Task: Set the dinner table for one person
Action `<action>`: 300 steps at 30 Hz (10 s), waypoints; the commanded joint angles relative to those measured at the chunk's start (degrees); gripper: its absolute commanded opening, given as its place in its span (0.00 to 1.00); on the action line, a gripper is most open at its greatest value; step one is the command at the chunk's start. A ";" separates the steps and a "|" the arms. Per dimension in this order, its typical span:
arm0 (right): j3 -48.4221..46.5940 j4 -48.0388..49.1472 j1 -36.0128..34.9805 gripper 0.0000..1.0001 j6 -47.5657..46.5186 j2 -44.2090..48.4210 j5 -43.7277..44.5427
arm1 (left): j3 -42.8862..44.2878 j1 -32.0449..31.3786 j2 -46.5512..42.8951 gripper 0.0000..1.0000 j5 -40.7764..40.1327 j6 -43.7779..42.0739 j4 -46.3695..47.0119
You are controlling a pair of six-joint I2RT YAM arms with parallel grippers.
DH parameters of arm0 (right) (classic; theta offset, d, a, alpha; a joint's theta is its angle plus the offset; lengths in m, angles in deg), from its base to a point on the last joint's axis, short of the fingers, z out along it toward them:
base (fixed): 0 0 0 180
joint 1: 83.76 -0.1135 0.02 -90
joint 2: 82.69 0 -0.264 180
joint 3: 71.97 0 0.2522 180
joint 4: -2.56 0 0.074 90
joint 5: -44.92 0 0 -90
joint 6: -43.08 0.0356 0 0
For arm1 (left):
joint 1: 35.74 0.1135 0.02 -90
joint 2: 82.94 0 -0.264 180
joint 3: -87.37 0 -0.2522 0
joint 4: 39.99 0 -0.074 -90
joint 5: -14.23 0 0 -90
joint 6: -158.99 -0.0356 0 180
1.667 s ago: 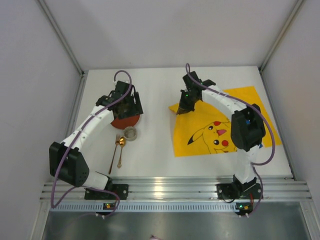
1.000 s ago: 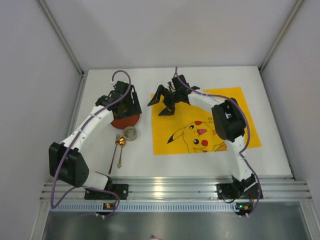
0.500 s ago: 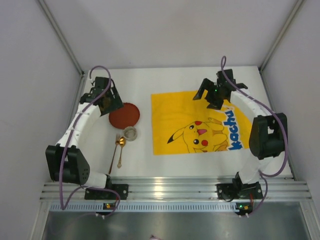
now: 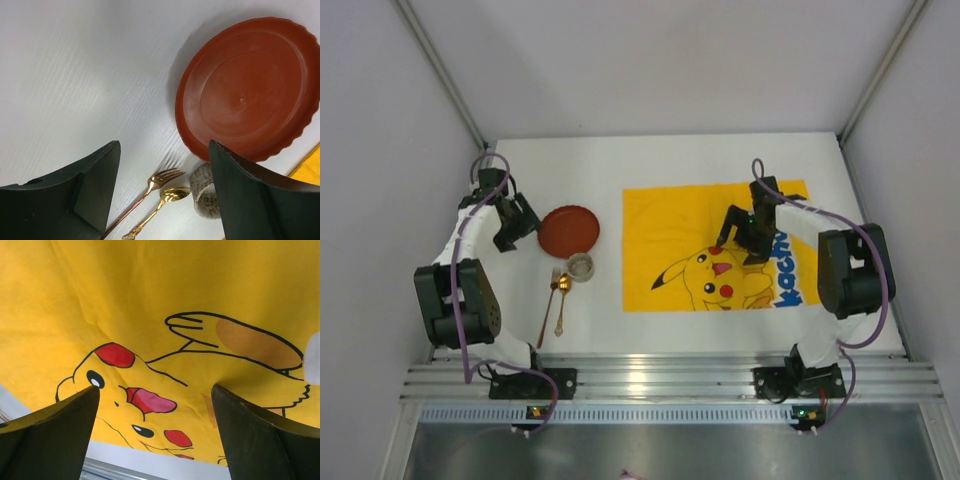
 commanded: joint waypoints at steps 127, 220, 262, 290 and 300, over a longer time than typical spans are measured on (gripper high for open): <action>5.92 -18.39 10.32 1.00 -5.57 33.34 17.46 | 31.49 -25.81 15.53 0.99 -4.51 -6.81 -6.67; -25.28 -5.02 5.84 0.00 -3.20 -7.72 3.31 | 2.19 -18.07 -8.15 0.00 -5.83 -6.02 -6.22; -5.86 -5.81 -9.02 0.96 -2.23 13.81 10.77 | 42.78 -30.19 16.88 0.00 -1.08 -1.01 -9.82; 10.76 -23.57 7.86 1.00 -2.84 49.60 18.68 | 73.38 -46.72 61.27 0.00 10.44 22.99 28.93; 8.99 -23.92 8.48 1.00 -3.81 45.38 18.86 | 75.67 -49.80 63.31 0.00 3.77 15.52 22.17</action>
